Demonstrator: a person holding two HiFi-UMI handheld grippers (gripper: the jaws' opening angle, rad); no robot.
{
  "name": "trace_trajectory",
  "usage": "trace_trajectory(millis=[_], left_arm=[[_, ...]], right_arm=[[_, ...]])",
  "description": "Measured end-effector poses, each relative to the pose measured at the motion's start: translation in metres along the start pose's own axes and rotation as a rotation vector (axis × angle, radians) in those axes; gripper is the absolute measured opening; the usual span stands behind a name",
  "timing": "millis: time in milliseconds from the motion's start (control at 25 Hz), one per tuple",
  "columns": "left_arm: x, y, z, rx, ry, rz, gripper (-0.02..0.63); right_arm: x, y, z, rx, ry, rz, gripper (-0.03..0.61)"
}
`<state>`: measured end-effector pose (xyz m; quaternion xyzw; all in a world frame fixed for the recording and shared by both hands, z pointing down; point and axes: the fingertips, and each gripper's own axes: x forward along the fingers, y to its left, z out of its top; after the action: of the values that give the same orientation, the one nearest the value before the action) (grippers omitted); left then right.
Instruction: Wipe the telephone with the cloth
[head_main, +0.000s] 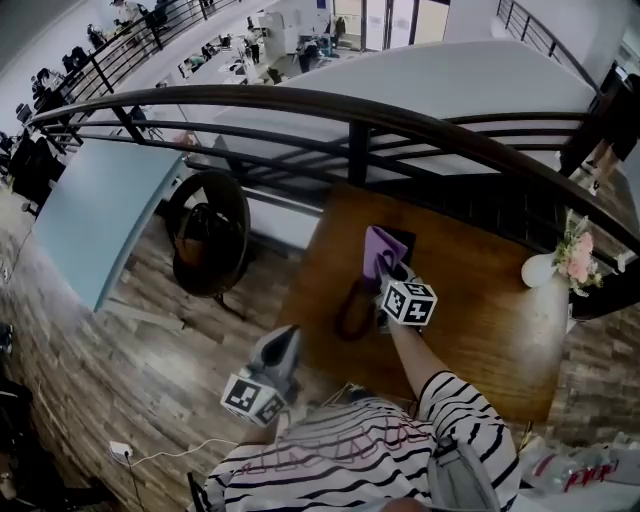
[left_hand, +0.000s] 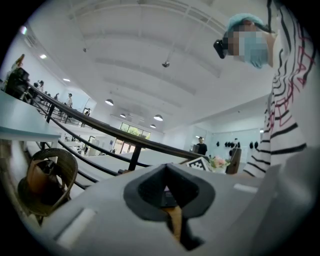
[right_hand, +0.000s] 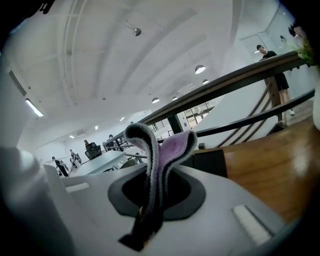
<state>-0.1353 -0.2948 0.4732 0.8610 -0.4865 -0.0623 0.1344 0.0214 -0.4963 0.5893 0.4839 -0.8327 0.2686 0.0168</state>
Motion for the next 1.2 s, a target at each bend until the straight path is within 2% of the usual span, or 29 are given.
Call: trace_trajectory(millis=[200, 440, 1200], left_arm=[[0.004, 0.01, -0.003, 0.006, 0.0, 0.036, 0.002], [0.009, 0.014, -0.005, 0.0, 0.009, 0.053, 0.002], [0.033, -0.011, -0.017, -0.006, 0.028, -0.046, 0.002]], right_arm=[[0.037, -0.021, -0.016, 0.031, 0.05, -0.025, 0.035], [0.047, -0.05, -0.015, 0.003, 0.066, -0.101, 0.034], [-0.031, -0.152, -0.002, 0.006, 0.039, -0.332, 0.035]])
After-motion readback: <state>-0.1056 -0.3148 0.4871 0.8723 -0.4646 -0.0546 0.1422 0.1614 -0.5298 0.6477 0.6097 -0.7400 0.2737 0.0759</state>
